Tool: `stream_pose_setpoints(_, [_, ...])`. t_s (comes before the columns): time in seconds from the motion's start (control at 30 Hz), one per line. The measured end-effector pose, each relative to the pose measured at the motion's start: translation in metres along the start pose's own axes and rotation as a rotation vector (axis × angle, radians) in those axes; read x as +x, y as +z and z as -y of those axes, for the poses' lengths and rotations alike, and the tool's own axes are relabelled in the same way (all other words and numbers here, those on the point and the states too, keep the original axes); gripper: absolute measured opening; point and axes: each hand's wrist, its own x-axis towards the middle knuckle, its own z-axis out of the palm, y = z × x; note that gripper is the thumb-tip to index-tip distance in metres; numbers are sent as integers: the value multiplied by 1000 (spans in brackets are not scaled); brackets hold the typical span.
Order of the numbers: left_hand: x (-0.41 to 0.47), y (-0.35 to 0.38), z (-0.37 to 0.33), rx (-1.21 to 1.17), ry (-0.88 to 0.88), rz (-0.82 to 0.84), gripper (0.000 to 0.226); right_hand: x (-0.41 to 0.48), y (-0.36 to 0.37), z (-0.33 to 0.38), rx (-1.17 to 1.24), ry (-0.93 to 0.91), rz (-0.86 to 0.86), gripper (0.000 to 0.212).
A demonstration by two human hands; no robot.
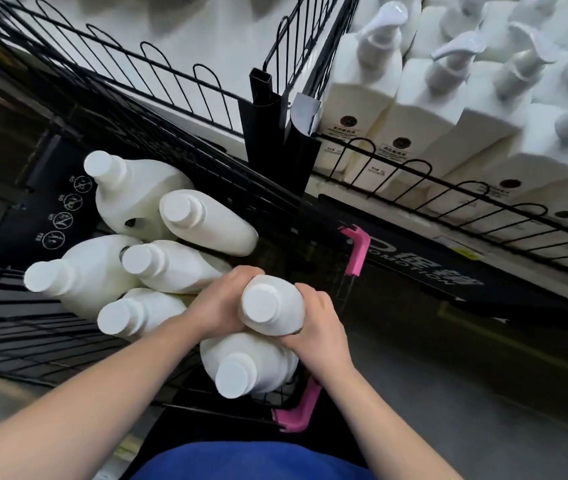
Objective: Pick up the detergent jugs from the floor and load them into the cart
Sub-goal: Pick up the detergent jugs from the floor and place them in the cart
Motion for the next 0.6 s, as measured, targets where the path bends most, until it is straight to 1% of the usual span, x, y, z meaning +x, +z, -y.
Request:
stream_pose_setpoints(0.1, [-1, -2, 9, 40, -32, 7, 32, 4, 7, -1, -16, -18, 3, 90])
stream_pose_setpoints(0.13, [-3, -4, 13, 53, -43, 14, 34, 6, 10, -1, -30, -31, 3, 89])
stream_pose_setpoints(0.23, [-9, -9, 19, 75, -75, 40, 47, 11, 16, -4, -85, -73, -5, 82])
stream_pose_setpoints(0.3, [-12, -13, 18, 85, -60, 46, 53, 12, 16, -8, -73, -68, 12, 81])
stream_pose_setpoints(0.4, [-19, -14, 21, 89, -40, 26, 80, 10, 16, -13, -53, -90, 53, 82])
stream_pose_setpoints(0.5, [-29, -17, 25, 25, -14, 4, 92, 9, 10, -17, 14, -159, 68, 80])
stream_pose_setpoints(0.6, [-41, -27, 19, -109, -51, 0, 104, 4, -2, -14, 98, -214, 34, 75])
